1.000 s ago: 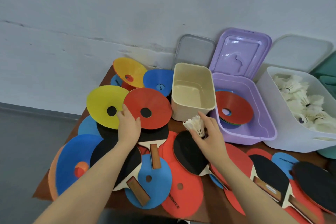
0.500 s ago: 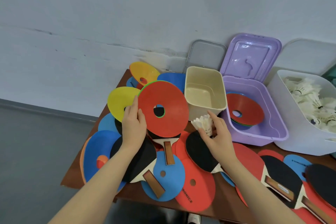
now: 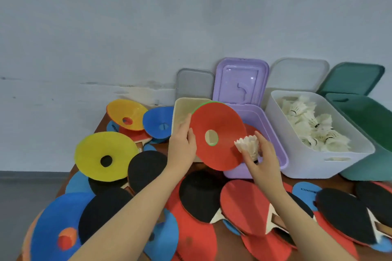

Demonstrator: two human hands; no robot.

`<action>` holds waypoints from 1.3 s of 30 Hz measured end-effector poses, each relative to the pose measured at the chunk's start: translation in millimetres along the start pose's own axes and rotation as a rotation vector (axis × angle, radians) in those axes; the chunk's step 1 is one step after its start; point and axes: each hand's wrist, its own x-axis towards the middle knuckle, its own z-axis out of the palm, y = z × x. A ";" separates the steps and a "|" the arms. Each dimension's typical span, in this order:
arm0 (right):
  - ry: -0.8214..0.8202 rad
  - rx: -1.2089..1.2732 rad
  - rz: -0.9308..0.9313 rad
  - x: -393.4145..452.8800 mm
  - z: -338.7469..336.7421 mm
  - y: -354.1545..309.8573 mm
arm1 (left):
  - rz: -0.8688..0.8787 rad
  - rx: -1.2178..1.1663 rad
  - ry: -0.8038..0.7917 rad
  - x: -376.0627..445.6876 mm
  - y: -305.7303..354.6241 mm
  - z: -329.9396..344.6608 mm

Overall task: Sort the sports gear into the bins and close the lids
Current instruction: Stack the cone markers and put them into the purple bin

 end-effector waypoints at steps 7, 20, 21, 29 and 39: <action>0.037 -0.024 0.008 68.3 -64.2 69.8 | 0.008 -0.001 -0.051 44.4 19.2 114.4; 0.110 -0.079 -0.032 145.7 -136.2 149.0 | 0.180 0.494 -0.421 57.7 44.6 247.5; 0.115 -0.068 0.001 148.7 -142.1 154.2 | 0.227 0.471 -0.450 58.2 53.2 255.4; -0.132 -0.099 -0.016 140.1 -183.9 180.8 | 0.382 0.428 -0.691 38.1 78.5 300.2; 0.129 -0.068 0.004 132.2 -198.6 176.2 | 0.404 0.441 -0.678 26.2 88.7 284.6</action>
